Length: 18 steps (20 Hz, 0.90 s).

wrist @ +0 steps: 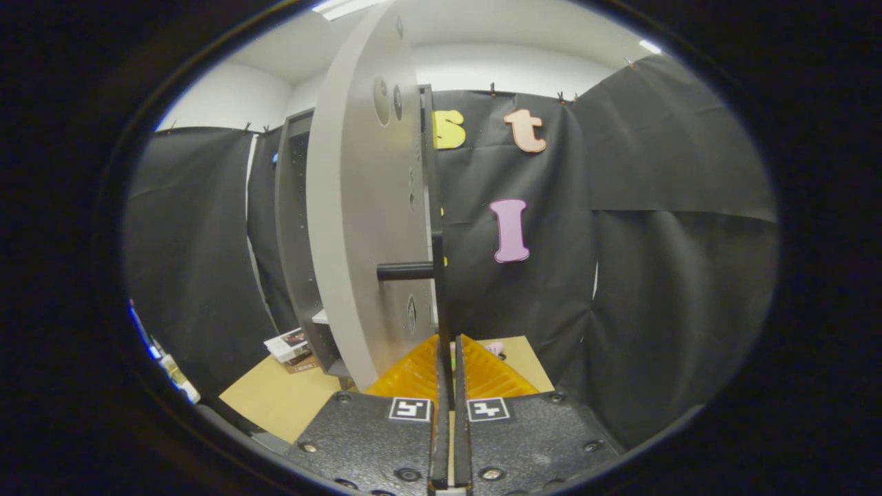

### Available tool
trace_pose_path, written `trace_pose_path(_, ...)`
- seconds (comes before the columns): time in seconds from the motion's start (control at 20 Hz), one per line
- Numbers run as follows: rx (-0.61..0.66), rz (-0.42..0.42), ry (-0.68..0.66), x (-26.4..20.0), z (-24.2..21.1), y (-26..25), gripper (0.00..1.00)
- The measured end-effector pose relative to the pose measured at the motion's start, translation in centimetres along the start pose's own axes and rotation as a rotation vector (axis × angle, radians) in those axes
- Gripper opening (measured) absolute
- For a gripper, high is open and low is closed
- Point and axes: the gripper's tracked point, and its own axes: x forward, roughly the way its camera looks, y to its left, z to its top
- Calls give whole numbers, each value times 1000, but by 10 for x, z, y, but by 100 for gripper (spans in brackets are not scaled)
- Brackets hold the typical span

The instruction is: Open the shoe cabinet door, grab the shoes and put them into the shoe cabinet, then close the shoe cabinet door.

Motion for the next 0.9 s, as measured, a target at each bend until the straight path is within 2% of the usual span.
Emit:
trace_pose_path(0.05,-1,-12,-8,1,1,-4,14)
trace_pose_path(0.1,2,-21,-13,1,4,-9,17)
trace_pose_path(0.15,9,-24,-16,-1,2,-10,32)
trace_pose_path(0.2,17,-32,-24,-4,1,-12,39)
trace_pose_path(0.25,18,-39,-28,-5,1,-14,51)
trace_pose_path(0.35,6,-82,-42,-12,0,-25,62)
trace_pose_path(0.5,4,-118,-57,-33,-4,-30,73)
trace_pose_path(0.55,5,-120,-61,-40,-5,-29,82)
trace_pose_path(0.9,-28,-144,-64,-89,-24,2,99)
